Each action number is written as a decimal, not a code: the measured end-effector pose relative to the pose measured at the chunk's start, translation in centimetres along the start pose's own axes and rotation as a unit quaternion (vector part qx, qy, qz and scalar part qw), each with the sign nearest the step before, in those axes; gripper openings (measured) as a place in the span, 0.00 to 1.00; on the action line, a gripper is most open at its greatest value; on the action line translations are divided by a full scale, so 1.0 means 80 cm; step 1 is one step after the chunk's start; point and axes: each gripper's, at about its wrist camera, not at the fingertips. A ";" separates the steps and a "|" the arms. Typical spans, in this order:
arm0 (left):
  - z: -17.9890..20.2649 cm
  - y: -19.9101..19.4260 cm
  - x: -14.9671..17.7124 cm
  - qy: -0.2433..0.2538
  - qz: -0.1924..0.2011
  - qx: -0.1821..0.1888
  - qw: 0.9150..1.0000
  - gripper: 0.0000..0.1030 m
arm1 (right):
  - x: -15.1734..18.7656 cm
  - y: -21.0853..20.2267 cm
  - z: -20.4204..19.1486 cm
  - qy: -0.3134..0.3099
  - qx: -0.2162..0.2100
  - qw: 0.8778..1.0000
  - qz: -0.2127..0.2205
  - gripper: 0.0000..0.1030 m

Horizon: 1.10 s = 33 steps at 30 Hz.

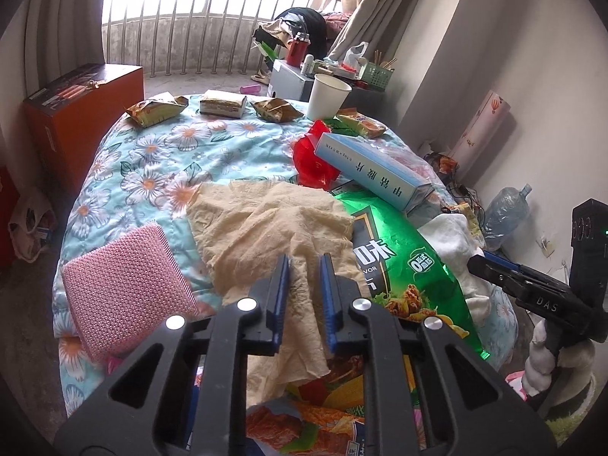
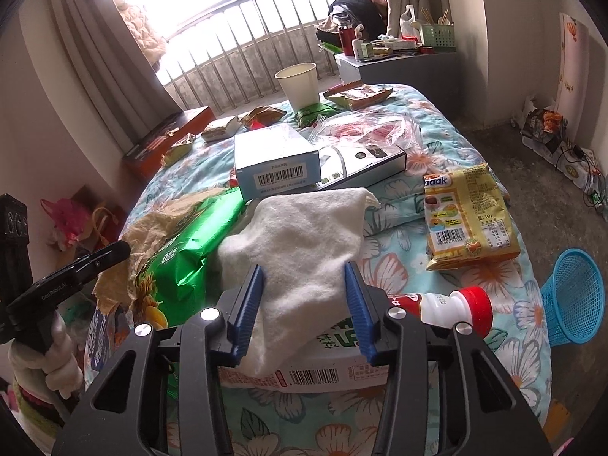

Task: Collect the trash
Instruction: 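Grasp the beige cloth with the left gripper while the right gripper grasps the white towel, then lift the beige cloth and white towel and carry both toward the blue wastebasket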

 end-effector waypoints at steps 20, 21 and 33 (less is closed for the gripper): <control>0.009 -0.029 -0.005 0.014 0.029 -0.010 0.999 0.03 | -0.002 -0.031 -0.016 -0.045 0.044 0.997 0.051 0.05; 0.009 -0.029 -0.005 0.014 0.029 -0.010 0.999 0.03 | -0.002 -0.032 -0.017 -0.046 0.047 0.996 0.054 0.05; 0.006 -0.038 -0.006 0.011 0.041 -0.010 0.999 0.03 | -0.005 -0.046 -0.020 -0.049 0.052 0.995 0.071 0.05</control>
Point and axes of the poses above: each gripper's, at about its wrist camera, not at the fingertips, and y roughly the way its jaws point, z to its right, x to its underside, and after that the axes turned 7 degrees about y, right-handed
